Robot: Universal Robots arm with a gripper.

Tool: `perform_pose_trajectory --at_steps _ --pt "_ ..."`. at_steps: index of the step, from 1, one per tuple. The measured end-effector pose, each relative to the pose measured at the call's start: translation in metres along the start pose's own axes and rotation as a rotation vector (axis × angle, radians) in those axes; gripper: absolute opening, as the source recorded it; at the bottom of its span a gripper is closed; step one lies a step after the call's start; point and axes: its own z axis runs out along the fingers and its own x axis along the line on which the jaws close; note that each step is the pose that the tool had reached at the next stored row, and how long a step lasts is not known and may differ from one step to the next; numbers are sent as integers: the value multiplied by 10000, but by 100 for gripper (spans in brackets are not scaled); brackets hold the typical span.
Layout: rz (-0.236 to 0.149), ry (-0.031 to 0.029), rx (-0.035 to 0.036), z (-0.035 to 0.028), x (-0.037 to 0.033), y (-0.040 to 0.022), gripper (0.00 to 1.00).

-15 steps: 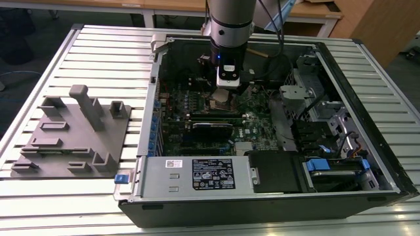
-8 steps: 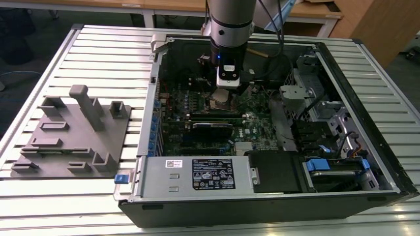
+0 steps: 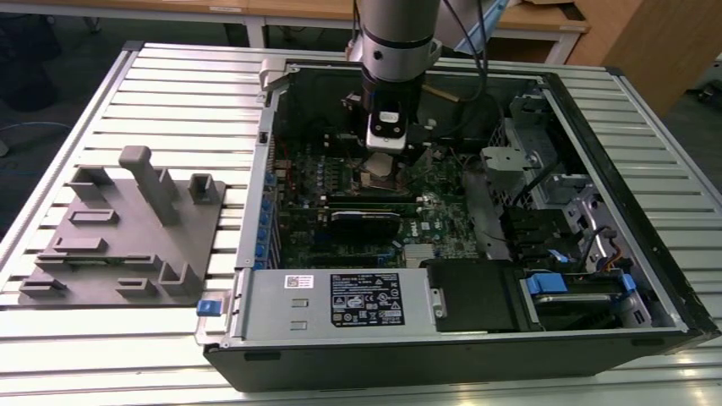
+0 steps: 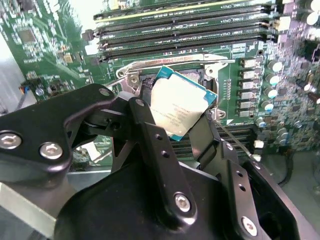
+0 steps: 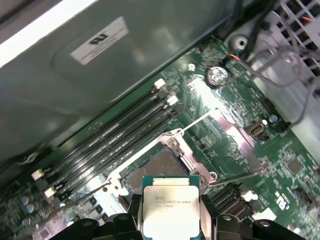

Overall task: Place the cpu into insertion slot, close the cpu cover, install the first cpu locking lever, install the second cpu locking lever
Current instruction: 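Place the cpu into insertion slot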

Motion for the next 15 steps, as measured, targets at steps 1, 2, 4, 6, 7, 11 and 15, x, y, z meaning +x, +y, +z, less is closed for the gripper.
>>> perform_pose_trajectory --at_steps 1,2,4,6,7,11,15 --pt "180 -11 2 1 0 0 54" --pt "359 -23 3 2 0 0 54" --pt "717 -45 6 5 0 0 54" --pt "1087 -69 9 8 0 -1 54" --pt "1267 -81 11 9 0 -1 54" --pt "1985 -126 16 14 0 -1 54" --pt "2718 -173 22 20 0 -1 54"
